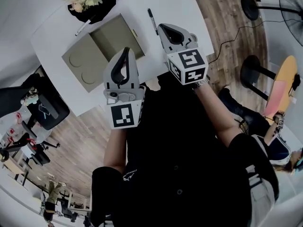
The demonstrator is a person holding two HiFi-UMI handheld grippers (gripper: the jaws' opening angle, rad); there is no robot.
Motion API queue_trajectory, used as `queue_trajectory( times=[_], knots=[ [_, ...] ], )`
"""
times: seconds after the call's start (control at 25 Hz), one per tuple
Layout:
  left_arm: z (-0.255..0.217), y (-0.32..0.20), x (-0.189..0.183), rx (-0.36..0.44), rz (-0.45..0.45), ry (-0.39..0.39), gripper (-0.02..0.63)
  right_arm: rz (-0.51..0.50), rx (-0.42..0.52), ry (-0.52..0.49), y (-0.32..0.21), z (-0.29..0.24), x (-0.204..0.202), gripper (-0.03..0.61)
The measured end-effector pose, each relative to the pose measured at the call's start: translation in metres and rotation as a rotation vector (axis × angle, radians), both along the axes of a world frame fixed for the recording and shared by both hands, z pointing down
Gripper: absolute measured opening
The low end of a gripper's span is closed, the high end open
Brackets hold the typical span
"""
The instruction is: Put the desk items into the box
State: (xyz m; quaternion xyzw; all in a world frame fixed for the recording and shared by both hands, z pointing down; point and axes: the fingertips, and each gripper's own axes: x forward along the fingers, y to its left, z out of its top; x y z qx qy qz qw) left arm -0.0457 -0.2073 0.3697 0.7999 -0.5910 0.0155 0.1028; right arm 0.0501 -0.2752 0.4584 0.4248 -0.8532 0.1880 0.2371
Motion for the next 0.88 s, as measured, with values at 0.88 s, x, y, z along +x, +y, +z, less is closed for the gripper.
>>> queue_trajectory(
  times=[0.88],
  knots=[
    [0.05,-0.04,0.006,-0.109,-0.102,-0.007,0.008,0.063,-0.336,0.184,-0.027,0.165,0.018,0.054]
  ],
)
